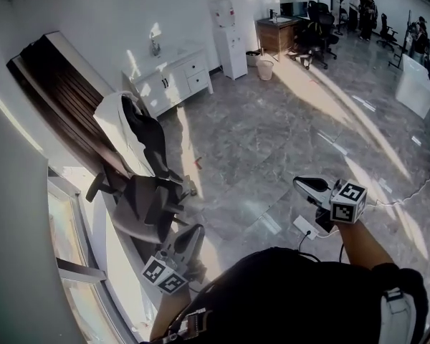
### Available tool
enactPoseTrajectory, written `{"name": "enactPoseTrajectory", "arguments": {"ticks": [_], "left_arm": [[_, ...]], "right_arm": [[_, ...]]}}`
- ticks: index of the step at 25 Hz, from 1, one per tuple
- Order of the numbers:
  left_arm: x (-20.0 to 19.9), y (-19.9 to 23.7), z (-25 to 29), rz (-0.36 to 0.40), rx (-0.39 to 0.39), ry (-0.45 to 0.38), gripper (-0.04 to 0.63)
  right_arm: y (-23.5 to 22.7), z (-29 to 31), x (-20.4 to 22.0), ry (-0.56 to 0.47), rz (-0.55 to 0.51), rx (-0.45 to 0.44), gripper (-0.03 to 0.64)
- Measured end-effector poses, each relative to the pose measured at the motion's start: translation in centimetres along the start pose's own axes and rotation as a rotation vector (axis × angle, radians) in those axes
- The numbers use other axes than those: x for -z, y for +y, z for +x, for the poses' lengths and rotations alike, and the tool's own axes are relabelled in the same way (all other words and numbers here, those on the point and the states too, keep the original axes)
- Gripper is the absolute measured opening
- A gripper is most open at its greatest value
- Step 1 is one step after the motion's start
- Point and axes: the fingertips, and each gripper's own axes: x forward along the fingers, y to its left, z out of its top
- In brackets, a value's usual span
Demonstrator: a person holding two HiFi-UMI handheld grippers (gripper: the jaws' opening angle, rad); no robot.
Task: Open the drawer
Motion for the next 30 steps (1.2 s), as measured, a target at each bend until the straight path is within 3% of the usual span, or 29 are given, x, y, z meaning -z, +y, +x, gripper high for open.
{"name": "enactPoseTrajectory", "arguments": {"ticks": [6,11,20,30], "left_arm": [[-0.4,3.6,-1.0,0.012,-0.102,-0.004,0.000],[-0.5,5.8,2.2,0.056,-0.188,0.016,0.000],[0.9,8.7,19.0,0.073,-0.208,-0.002,0.000],[4.5,11.0,34.5,0.065,-0.156,0.024,0.000]], "right_arm": [[-1.4,6.2,-0.4,0.021,-0.022,-0.112,0.002],[-6.5,9.0,-0.7,0.016,-0.006,-0.184,0.002],[-22.9,9.8,-6.4,-0.026,-0.020,-0.241,0.002],[-38.1,5.7,-8.1,-0.044,-0.017,-0.169,0.002]]}}
